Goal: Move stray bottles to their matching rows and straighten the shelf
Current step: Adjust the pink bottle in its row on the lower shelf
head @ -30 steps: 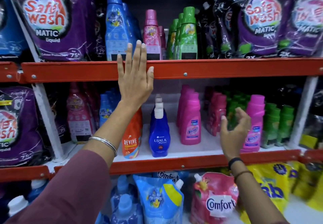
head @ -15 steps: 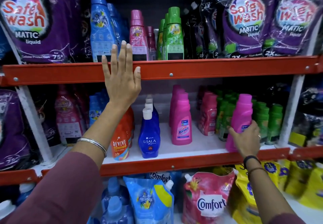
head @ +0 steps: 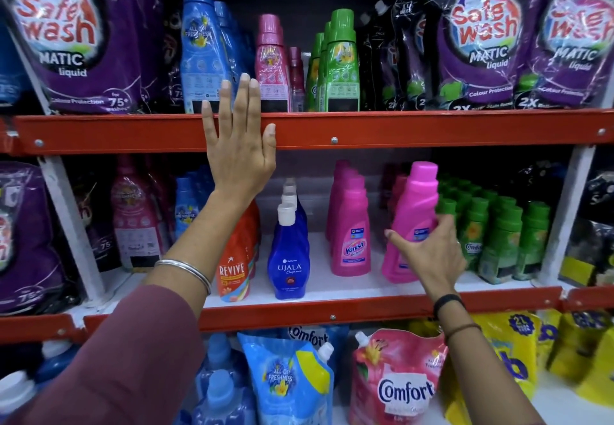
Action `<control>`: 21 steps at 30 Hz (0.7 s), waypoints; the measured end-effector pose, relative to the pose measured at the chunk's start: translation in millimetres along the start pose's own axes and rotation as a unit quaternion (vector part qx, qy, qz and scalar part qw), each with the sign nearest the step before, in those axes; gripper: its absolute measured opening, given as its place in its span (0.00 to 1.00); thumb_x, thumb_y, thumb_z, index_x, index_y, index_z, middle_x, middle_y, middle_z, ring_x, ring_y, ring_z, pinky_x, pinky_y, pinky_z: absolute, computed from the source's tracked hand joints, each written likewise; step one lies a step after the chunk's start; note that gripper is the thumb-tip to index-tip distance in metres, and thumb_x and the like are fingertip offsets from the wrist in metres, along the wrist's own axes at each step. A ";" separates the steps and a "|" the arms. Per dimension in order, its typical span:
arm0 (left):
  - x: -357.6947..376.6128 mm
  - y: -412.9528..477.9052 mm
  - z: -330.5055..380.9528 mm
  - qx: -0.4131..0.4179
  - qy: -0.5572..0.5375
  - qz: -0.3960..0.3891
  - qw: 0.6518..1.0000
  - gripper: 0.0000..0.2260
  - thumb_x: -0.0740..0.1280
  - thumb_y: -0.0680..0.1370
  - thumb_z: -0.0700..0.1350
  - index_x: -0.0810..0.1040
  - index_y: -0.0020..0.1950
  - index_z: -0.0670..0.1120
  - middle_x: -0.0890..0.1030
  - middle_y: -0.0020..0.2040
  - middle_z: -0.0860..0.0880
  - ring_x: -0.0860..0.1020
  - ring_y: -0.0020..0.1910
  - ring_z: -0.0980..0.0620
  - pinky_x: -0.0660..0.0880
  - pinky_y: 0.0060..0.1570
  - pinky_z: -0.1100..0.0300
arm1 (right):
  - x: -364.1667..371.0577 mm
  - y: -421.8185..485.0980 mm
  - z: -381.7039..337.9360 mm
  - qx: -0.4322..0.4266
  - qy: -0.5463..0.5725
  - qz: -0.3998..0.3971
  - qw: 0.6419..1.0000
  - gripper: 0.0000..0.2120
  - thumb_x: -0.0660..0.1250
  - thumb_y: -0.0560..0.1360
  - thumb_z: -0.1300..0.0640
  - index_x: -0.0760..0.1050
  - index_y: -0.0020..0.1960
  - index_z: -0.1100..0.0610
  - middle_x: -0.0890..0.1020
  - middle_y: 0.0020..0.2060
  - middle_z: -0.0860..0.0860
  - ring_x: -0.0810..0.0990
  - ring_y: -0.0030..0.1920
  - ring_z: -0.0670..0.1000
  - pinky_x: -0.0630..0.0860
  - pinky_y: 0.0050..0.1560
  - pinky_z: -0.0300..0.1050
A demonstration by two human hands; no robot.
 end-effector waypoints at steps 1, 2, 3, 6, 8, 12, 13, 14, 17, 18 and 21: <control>0.5 -0.3 -0.4 0.002 0.001 0.003 1.000 0.25 0.47 0.82 0.53 0.53 0.78 0.44 0.57 0.78 0.46 0.53 0.77 0.45 0.42 0.74 0.46 | 4.7 -4.8 -7.7 -0.003 0.004 -0.011 1.000 0.40 0.77 0.57 0.37 0.66 0.57 0.61 0.78 0.55 0.60 0.79 0.53 0.63 0.71 0.44 0.52; 0.9 -0.4 -0.9 0.005 0.002 0.006 1.000 0.25 0.48 0.82 0.53 0.53 0.77 0.44 0.58 0.78 0.46 0.54 0.77 0.45 0.41 0.74 0.47 | 10.1 -9.7 -14.6 -0.008 0.006 -0.021 1.000 0.40 0.77 0.57 0.37 0.66 0.57 0.61 0.79 0.54 0.60 0.79 0.53 0.63 0.70 0.43 0.51; 1.2 -0.1 -1.4 0.007 0.004 0.009 1.000 0.25 0.48 0.82 0.53 0.54 0.77 0.44 0.58 0.78 0.46 0.54 0.77 0.44 0.40 0.74 0.48 | 15.9 -14.9 -20.3 -0.015 0.008 -0.031 0.999 0.41 0.77 0.57 0.37 0.65 0.57 0.61 0.78 0.54 0.60 0.79 0.52 0.62 0.71 0.43 0.51; 1.8 0.5 -2.3 0.012 0.006 0.015 1.000 0.25 0.49 0.82 0.52 0.55 0.77 0.44 0.59 0.77 0.46 0.55 0.77 0.44 0.41 0.74 0.48 | 33.3 -29.4 -29.9 -0.029 0.006 -0.058 0.998 0.40 0.77 0.58 0.37 0.64 0.57 0.60 0.78 0.52 0.59 0.78 0.49 0.61 0.70 0.41 0.49; 1.8 0.6 -2.4 0.012 0.004 0.016 1.000 0.25 0.49 0.82 0.52 0.55 0.77 0.44 0.60 0.77 0.46 0.56 0.77 0.44 0.44 0.74 0.46 | 42.6 -37.1 -31.3 -0.030 -0.005 -0.065 0.997 0.39 0.76 0.59 0.37 0.64 0.56 0.60 0.78 0.51 0.59 0.78 0.49 0.61 0.69 0.41 0.49; 3.0 -0.1 -2.9 0.019 -0.003 0.021 1.000 0.25 0.50 0.82 0.52 0.56 0.77 0.44 0.60 0.77 0.46 0.56 0.76 0.44 0.46 0.74 0.45 | 56.9 -46.7 -29.5 -0.034 -0.027 -0.075 0.996 0.40 0.76 0.59 0.37 0.64 0.56 0.61 0.77 0.51 0.60 0.79 0.49 0.62 0.75 0.43 0.55; 3.3 0.2 -3.0 0.020 -0.003 0.022 1.000 0.25 0.50 0.82 0.52 0.56 0.77 0.43 0.60 0.77 0.45 0.57 0.76 0.44 0.46 0.74 0.45 | 59.5 -47.4 -28.3 -0.031 -0.033 -0.076 0.996 0.40 0.76 0.59 0.36 0.63 0.56 0.61 0.77 0.51 0.61 0.79 0.50 0.63 0.75 0.44 0.56; 3.4 0.4 -2.9 0.019 -0.004 0.023 1.000 0.24 0.50 0.82 0.52 0.56 0.77 0.43 0.61 0.77 0.45 0.57 0.76 0.43 0.47 0.74 0.44 | 61.4 -47.5 -27.3 -0.026 -0.038 -0.076 0.996 0.41 0.75 0.59 0.36 0.63 0.57 0.62 0.77 0.52 0.61 0.79 0.51 0.63 0.75 0.44 0.56; 3.4 0.0 -3.0 0.020 -0.004 0.023 1.000 0.24 0.50 0.82 0.52 0.57 0.77 0.43 0.61 0.77 0.45 0.57 0.76 0.43 0.48 0.74 0.44 | 64.9 -46.9 -25.7 -0.015 -0.043 -0.073 0.996 0.41 0.75 0.59 0.35 0.63 0.56 0.62 0.78 0.52 0.61 0.79 0.51 0.63 0.76 0.44 0.57; 3.5 -0.2 -3.1 0.020 -0.005 0.022 1.000 0.24 0.50 0.82 0.52 0.57 0.77 0.43 0.61 0.77 0.45 0.57 0.76 0.43 0.48 0.74 0.44 | 65.2 -47.1 -25.9 -0.016 -0.044 -0.072 0.996 0.41 0.74 0.59 0.35 0.63 0.56 0.62 0.78 0.51 0.61 0.79 0.50 0.63 0.76 0.44 0.56; 3.5 0.2 -3.1 0.017 -0.005 0.014 1.000 0.24 0.51 0.82 0.52 0.57 0.77 0.43 0.61 0.77 0.45 0.58 0.76 0.44 0.48 0.74 0.44 | 64.3 -48.3 -27.9 -0.025 -0.052 -0.075 0.995 0.41 0.73 0.59 0.33 0.63 0.54 0.62 0.78 0.50 0.61 0.79 0.49 0.62 0.75 0.41 0.54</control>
Point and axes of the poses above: each hand's wrist, its own y-axis towards the middle knuckle, its own x-axis out of the palm, z = x × y, the point moved 2 cm from there along y, towards the middle knuckle
